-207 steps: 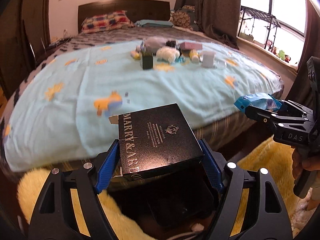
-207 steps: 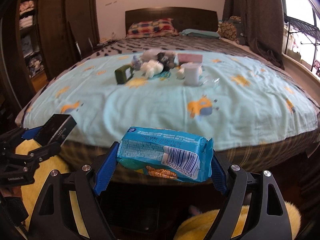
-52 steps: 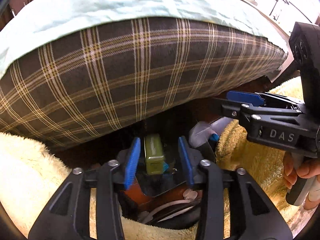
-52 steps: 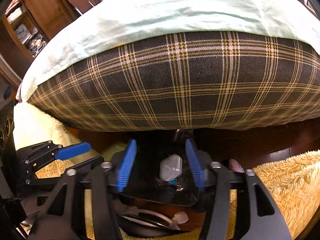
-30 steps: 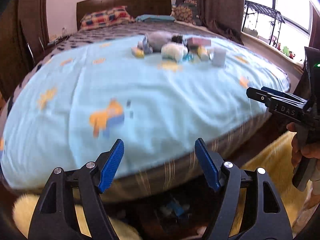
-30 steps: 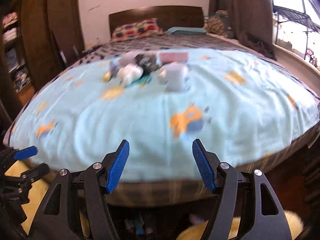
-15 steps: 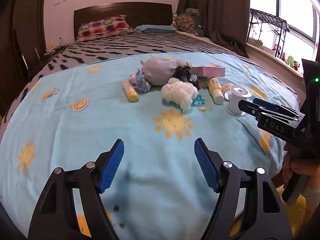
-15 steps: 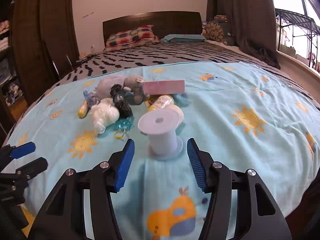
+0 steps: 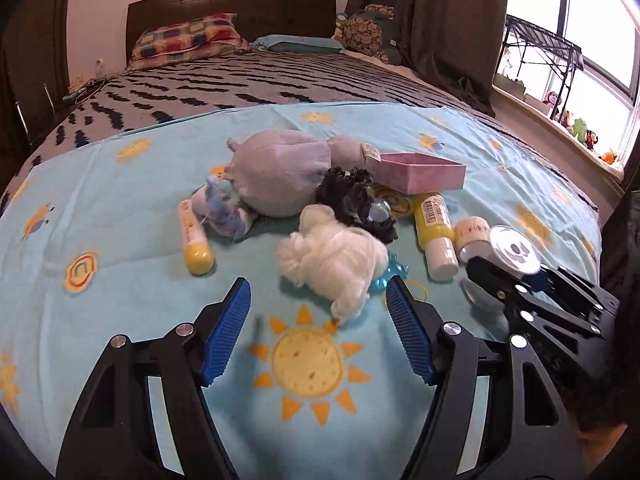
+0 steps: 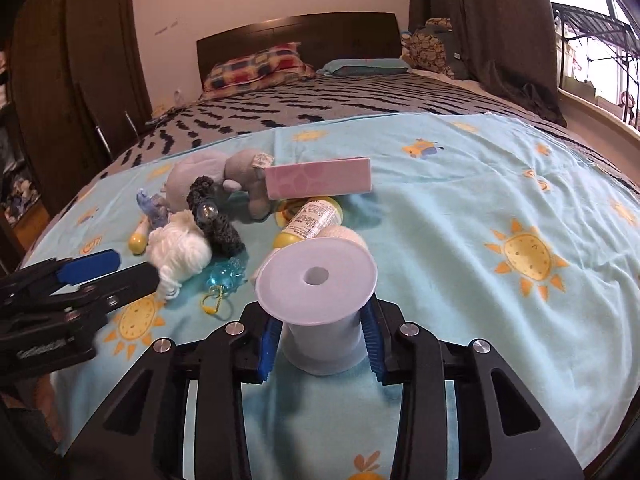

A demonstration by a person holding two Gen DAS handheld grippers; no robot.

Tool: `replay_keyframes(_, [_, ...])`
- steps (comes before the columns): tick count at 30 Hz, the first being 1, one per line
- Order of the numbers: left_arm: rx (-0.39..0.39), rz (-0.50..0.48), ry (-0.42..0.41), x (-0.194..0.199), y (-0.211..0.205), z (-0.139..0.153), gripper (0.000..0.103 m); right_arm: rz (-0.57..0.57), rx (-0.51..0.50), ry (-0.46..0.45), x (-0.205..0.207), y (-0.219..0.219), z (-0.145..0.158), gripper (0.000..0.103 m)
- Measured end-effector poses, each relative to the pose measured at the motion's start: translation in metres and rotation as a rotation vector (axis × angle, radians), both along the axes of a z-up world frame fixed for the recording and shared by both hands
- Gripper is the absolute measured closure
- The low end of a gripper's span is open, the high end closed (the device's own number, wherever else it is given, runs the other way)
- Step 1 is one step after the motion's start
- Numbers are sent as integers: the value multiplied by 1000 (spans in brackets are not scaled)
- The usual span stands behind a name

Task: Collect trash
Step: 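Grasp the white yarn ball with left tool while right tool grasps white tape spool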

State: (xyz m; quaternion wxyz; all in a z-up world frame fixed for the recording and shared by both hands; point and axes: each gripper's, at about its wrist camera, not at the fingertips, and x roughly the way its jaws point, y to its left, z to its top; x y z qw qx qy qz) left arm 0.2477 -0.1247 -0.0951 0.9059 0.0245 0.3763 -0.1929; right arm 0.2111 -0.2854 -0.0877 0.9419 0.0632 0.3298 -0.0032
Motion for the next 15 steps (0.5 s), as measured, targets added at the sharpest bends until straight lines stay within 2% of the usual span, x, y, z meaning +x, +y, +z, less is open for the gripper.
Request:
replay_keyframes(4, [20,-6,11,14,-10,-8,37,-2,12,4,1,-4,-2,66])
replay_keyframes(7, [-5,3,32,25,-11,-11,37,2,-1,4,0,-3,-4,66])
replay_keyframes(9, [-7,-13,41,30,-15,-12,50,3,-16,1,0,-2,-3,66])
replay_keyframes(12, [13,-29,35,27,-19,-12,56,9,-14,-3,-3,-1,-3,66])
replay_keyframes(15, [12,-28,25,19,-14,-8,58,14,-22,-19,-11,-1,1,66])
